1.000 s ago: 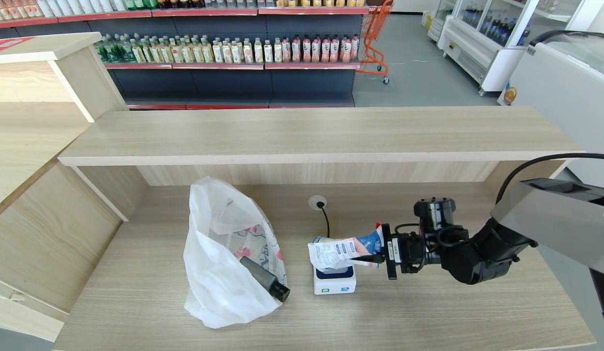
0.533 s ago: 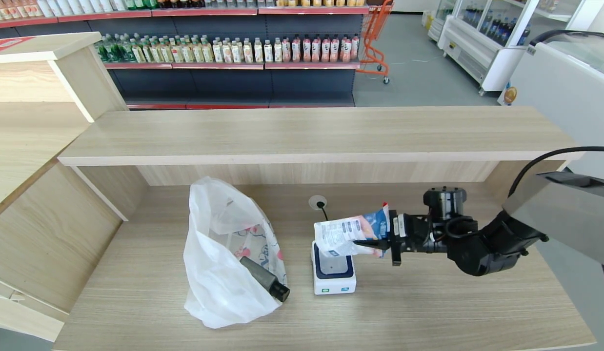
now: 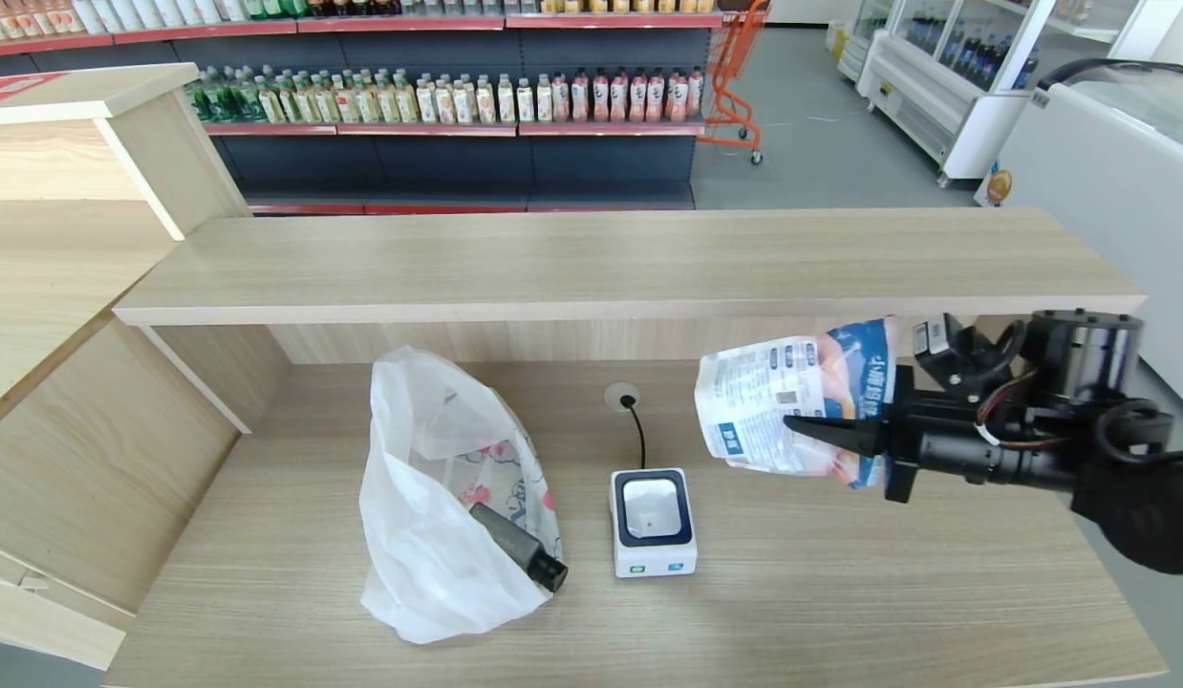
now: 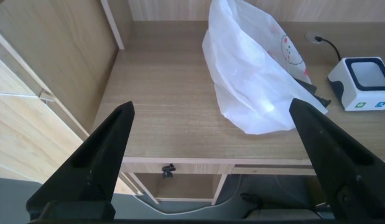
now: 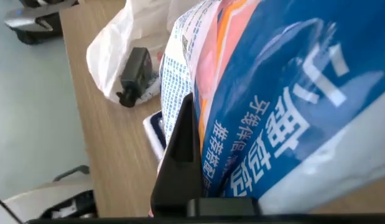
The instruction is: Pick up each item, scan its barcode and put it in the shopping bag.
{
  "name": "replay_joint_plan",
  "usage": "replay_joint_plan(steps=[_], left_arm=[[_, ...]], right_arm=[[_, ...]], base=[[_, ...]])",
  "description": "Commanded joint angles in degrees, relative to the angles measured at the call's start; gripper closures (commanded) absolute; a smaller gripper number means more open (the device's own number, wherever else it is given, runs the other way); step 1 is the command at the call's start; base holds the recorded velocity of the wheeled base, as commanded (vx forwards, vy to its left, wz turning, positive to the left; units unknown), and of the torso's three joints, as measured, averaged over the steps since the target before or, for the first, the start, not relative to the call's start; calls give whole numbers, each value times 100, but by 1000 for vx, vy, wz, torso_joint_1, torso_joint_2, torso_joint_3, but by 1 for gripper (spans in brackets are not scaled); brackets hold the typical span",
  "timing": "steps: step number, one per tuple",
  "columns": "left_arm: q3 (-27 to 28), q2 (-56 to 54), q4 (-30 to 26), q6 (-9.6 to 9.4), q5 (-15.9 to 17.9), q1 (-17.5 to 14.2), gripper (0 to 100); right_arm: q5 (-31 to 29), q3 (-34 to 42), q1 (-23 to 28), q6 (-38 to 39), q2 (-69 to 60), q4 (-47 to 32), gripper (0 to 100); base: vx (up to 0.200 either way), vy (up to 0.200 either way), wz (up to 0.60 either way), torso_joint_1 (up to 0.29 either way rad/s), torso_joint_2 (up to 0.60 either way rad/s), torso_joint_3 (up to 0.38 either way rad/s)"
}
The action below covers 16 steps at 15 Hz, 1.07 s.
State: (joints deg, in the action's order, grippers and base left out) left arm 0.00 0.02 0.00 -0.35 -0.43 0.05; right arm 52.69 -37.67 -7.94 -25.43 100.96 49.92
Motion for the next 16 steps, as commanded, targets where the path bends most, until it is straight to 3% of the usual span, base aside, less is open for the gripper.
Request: replay_joint_plan(steps=[1,2,4,13,16], left_arm=[[0,-2,0,0,-1,4,0],[0,-2,0,0,-1,4,0],[0,-2,0,0,-1,4,0],[0,-2,0,-9,-1,-5,0],[0,-2,0,-9,-1,-5,0]], right_arm=[[-822,884,-147,1207,-1430,-220,100],[-2034,1007,-788,2736,-1668,-272,100],[-3098,954,-1351,3932,-1641,-281,100],[-3221,1060,-1474,4046,-1870,-641,100],[-3239,990,-1474,4459,-2274,-1213,100]], base=[[0,0,0,0,0,0],[0,0,0,0,0,0],[0,0,0,0,0,0],[0,0,0,0,0,0],[0,200,0,-1,5,4]])
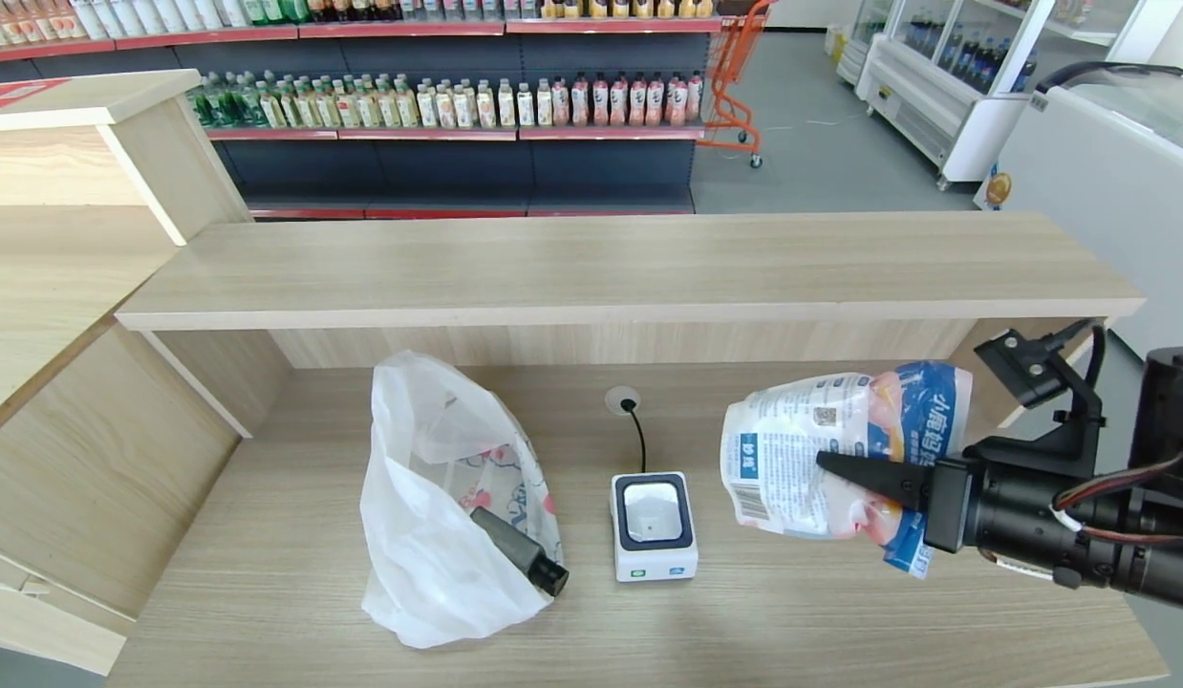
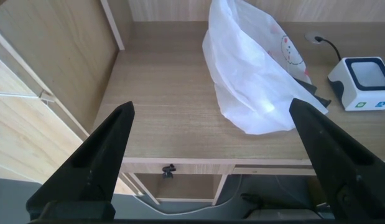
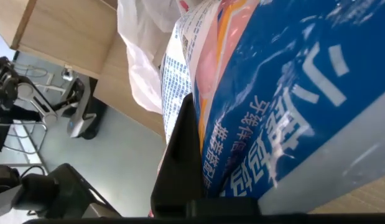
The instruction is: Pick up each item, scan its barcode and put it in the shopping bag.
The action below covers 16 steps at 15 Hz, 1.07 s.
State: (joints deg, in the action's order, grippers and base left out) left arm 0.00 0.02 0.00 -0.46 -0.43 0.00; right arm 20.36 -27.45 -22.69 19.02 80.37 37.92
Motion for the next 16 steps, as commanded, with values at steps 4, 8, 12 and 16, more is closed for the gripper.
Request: replay_joint_plan(steps=[4,8,12,16], left_arm=[[0,-2,0,-6,-1,0,0],[0,-2,0,2,-1,9,0],[0,-2,0,11,-1,0,0],[0,-2,0,2,-1,9,0]], right_arm=[[3,-313,19,296,-312,-523,100],[3,-902,10,383,57,-1024,100],[-41,-1684,-192,463,1139,-1138,100],[-559,-2317,-693,436,2334,-1085,100]], base=[[0,200,0,10,5,3],[0,100,0,-4,-1,1],[0,0,0,0,0,0],[0,0,0,0,0,0]])
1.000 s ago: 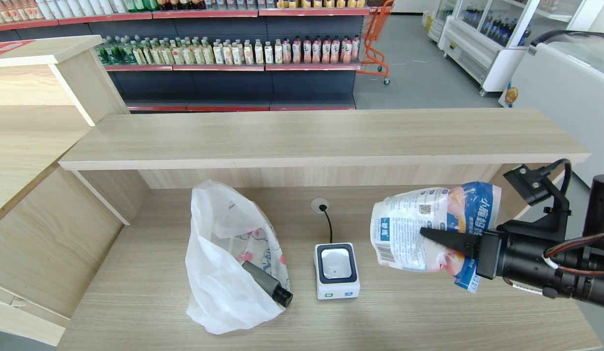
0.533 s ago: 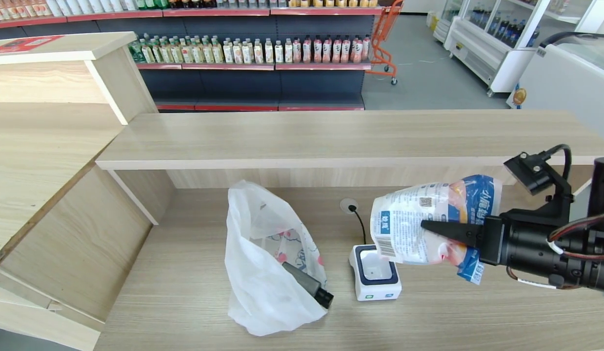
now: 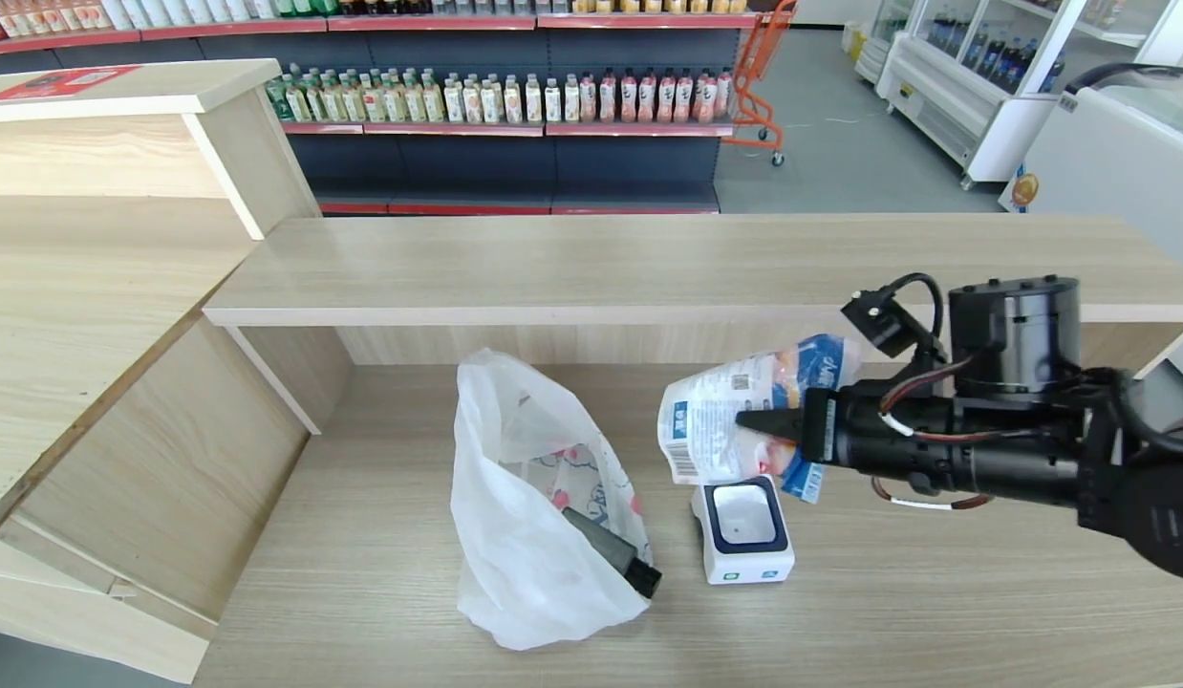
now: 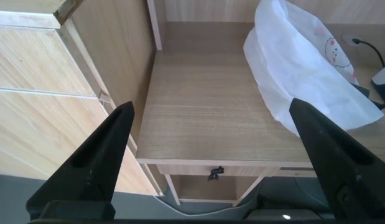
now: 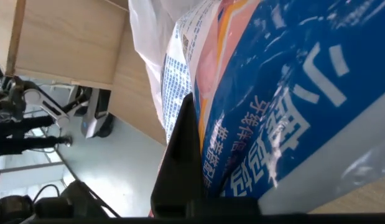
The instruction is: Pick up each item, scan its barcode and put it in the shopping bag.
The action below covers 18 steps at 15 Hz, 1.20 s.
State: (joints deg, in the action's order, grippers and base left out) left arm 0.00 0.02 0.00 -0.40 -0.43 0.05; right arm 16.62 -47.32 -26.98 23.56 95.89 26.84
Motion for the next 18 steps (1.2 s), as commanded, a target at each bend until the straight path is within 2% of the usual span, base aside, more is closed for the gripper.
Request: replay_joint_plan(steps=[1,4,6,7,8,12,15,17,18], left_arm=[[0,-2,0,5,-1,-5,0],[0,-2,0,5,-1,4,0],[0,-2,0,5,-1,4,0],[0,-2,0,5,-1,4,0],[0,-2,0,5,-1,4,0],[0,-2,0,-4,-1,4,0],[0,-2,0,-4,-1,4,0],[0,-2,0,5,-1,4,0],[0,-2,0,-4,-1,4,0]], right_arm=[[-238,-418,-299,-27,914,31,100],[-264,-778,-501,-414,1415,14,100],[-238,-814,-563,-1108,1775,31,100],[-238,-814,-563,-1108,1775,31,100],[-238,-857,-616,-1645,2074,75,100],[-194,-1481,-660,-2682,2760,304,100],[-167,-2492,-800,-2761,3269,242,100],[-167,-2686,-844,-2761,3384,234,100],[-167,-3072,-958,-2866,3665,234,100]], base=[[0,0,0,0,0,0],[0,0,0,0,0,0],[0,0,0,0,0,0],[0,0,0,0,0,0],[0,0,0,0,0,0],[0,0,0,0,0,0],[0,0,0,0,0,0],[0,0,0,0,0,0],[0,0,0,0,0,0]])
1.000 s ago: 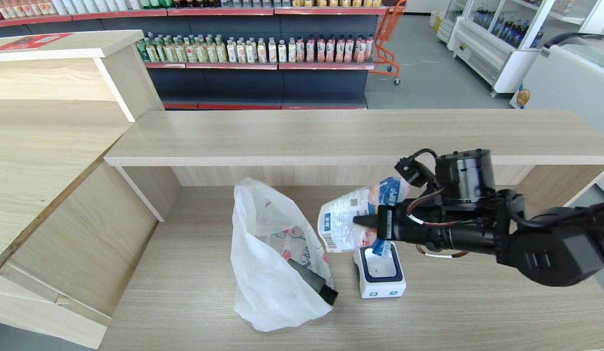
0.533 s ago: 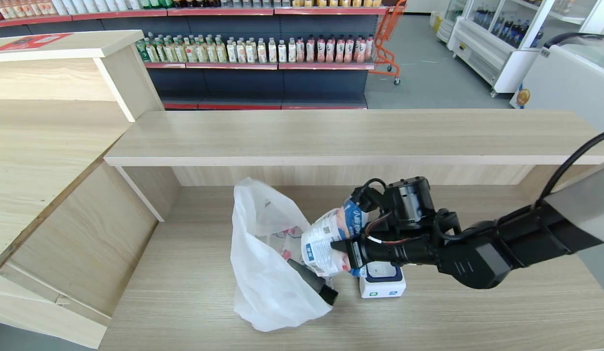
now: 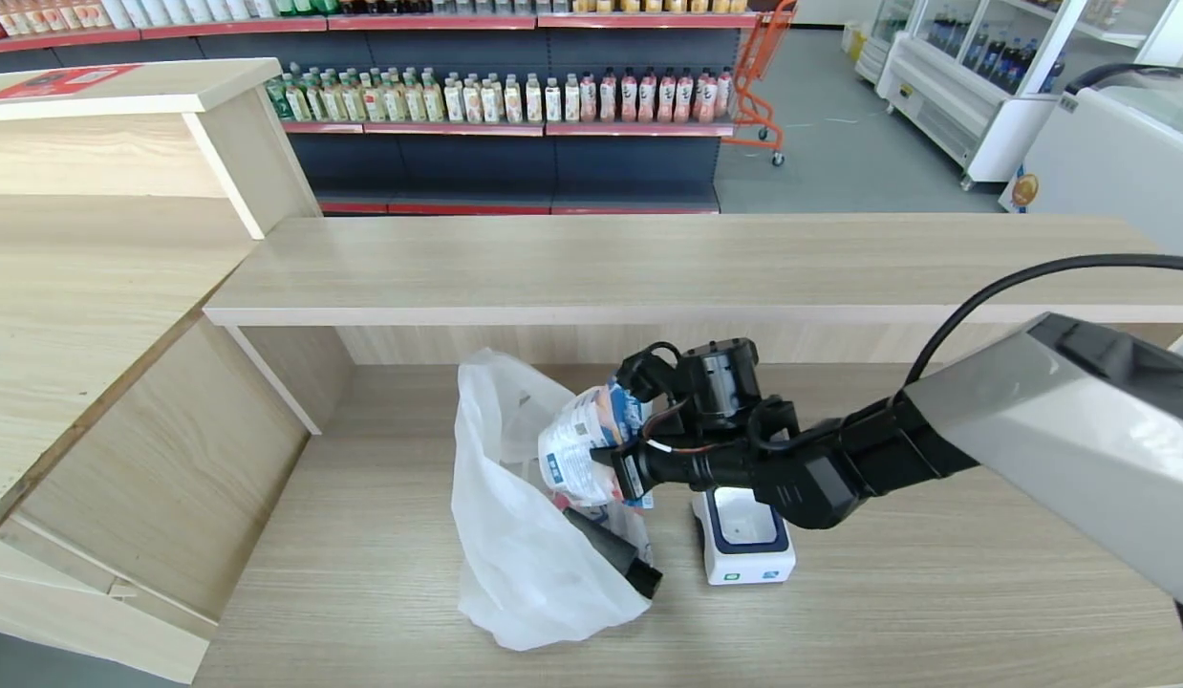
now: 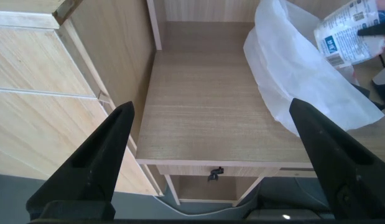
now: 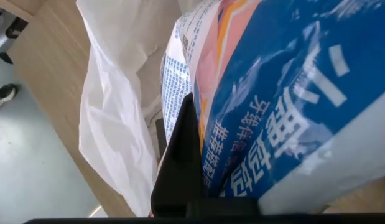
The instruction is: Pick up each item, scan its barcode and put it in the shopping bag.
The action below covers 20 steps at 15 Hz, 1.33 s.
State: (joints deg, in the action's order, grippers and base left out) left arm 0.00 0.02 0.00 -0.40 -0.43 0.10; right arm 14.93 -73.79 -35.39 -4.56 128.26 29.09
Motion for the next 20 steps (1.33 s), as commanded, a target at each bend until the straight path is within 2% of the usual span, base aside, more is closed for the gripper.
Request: replay_joint_plan(steps=[1,2,3,6,9,10,16,18,20], left_arm=[[0,-2,0,-4,-1,-1,0],[0,-2,0,-4,-1,-10,0],[0,-2,0,5,-1,-10,0],[0,-2,0,5,-1,-10,0],[0,-2,0,5,-1,-10,0],[0,-2,0,5,-1,-1,0],[0,-2,0,5,-1,-1,0],[0,-2,0,-4,-1,-1,0],[0,-2,0,5,-1,-1,0]], right_arm=[[1,-514,-126,-414,569,9,100],[1,-514,-126,-467,586,1,100],[-8,-496,-82,-1152,727,-8,100],[-34,-522,-29,-1741,841,1,100],[1,-558,23,-1864,841,-17,100],[10,-672,6,-1741,850,-26,0],[388,-1375,-126,-124,824,-17,0],[396,-1331,-117,201,692,-17,0],[396,-900,50,702,375,9,0]], base=[[0,0,0,0,0,0],[0,0,0,0,0,0],[0,0,0,0,0,0],[0,0,0,0,0,0],[0,0,0,0,0,0],[0,0,0,0,0,0],[0,0,0,0,0,0],[0,0,0,0,0,0],[0,0,0,0,0,0]])
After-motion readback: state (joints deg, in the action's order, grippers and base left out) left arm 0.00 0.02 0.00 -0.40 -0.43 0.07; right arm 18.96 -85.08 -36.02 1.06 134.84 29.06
